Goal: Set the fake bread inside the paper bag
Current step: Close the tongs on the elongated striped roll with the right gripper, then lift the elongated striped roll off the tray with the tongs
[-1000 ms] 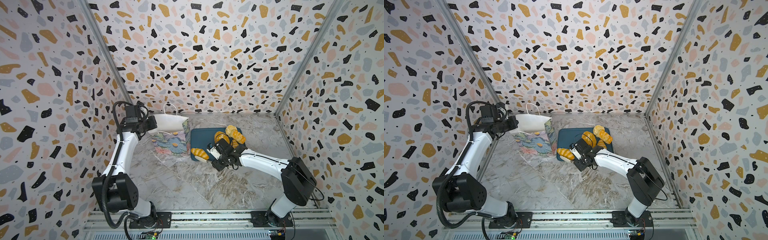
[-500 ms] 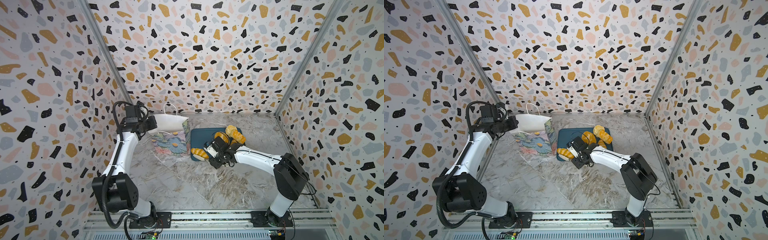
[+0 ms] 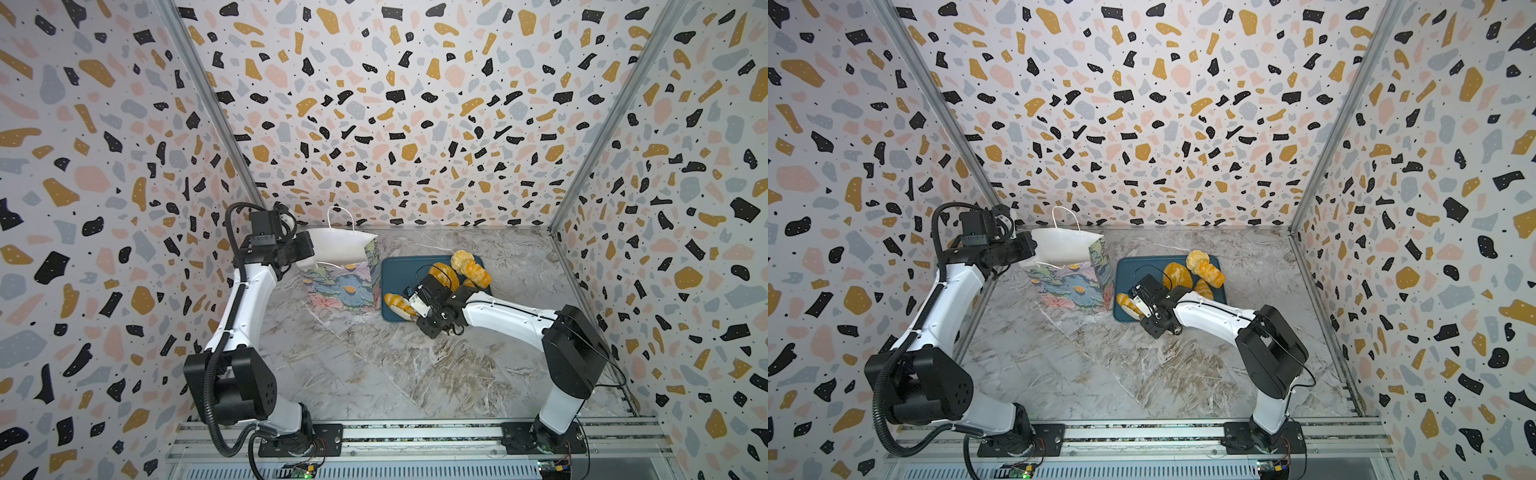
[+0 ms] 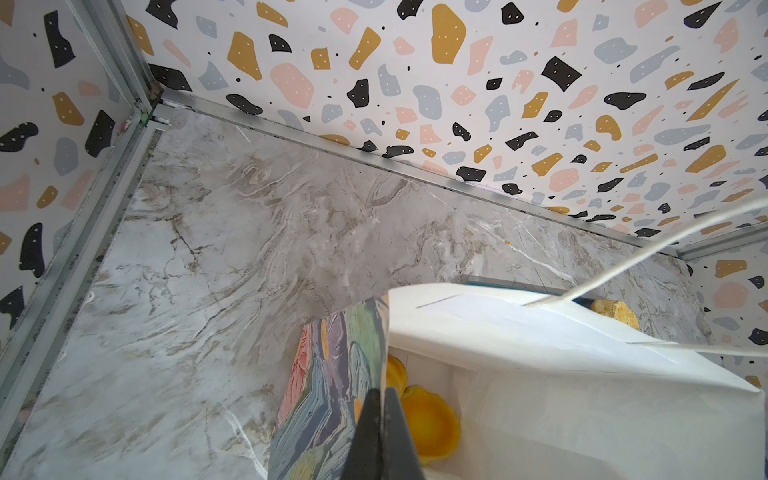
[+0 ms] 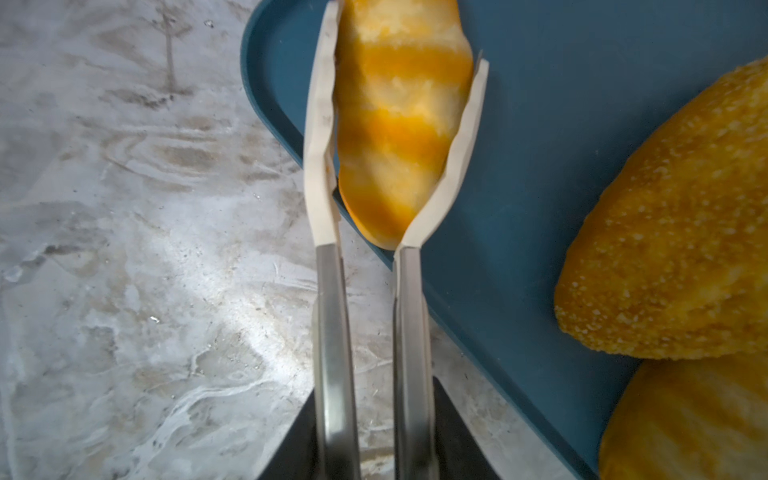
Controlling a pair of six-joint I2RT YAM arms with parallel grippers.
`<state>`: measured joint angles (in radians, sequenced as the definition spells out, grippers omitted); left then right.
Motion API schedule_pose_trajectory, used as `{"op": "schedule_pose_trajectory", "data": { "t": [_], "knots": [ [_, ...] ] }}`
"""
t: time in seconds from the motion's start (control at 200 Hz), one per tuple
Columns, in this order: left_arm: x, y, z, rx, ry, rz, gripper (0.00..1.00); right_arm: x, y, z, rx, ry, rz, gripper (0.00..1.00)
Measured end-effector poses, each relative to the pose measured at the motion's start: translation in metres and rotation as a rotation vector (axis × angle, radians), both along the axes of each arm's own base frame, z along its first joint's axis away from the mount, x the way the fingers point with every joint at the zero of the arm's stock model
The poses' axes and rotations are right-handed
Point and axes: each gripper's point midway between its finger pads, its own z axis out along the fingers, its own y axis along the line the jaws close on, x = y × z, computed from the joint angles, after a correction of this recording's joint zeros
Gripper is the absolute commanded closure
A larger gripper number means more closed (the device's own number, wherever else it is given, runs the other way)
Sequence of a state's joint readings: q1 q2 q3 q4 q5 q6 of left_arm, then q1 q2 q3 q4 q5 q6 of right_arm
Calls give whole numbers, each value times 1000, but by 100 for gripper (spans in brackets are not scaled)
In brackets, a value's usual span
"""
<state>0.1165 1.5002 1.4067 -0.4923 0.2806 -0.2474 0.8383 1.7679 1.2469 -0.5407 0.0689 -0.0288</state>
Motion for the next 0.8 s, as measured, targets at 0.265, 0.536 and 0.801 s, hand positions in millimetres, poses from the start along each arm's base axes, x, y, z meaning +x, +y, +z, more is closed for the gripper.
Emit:
{"op": "schedule_pose_trajectory", "data": {
  "t": [0.265, 0.536, 0.801],
  "knots": [
    [0, 0, 0, -2, 0, -2, 100, 0, -2, 1, -11, -9, -11, 72],
    [0, -1, 0, -2, 0, -2, 100, 0, -2, 9, 7, -17, -31, 72],
    [0, -1, 0, -2, -1, -2, 100, 1, -2, 24, 44, -38, -51, 74]
  ]
}}
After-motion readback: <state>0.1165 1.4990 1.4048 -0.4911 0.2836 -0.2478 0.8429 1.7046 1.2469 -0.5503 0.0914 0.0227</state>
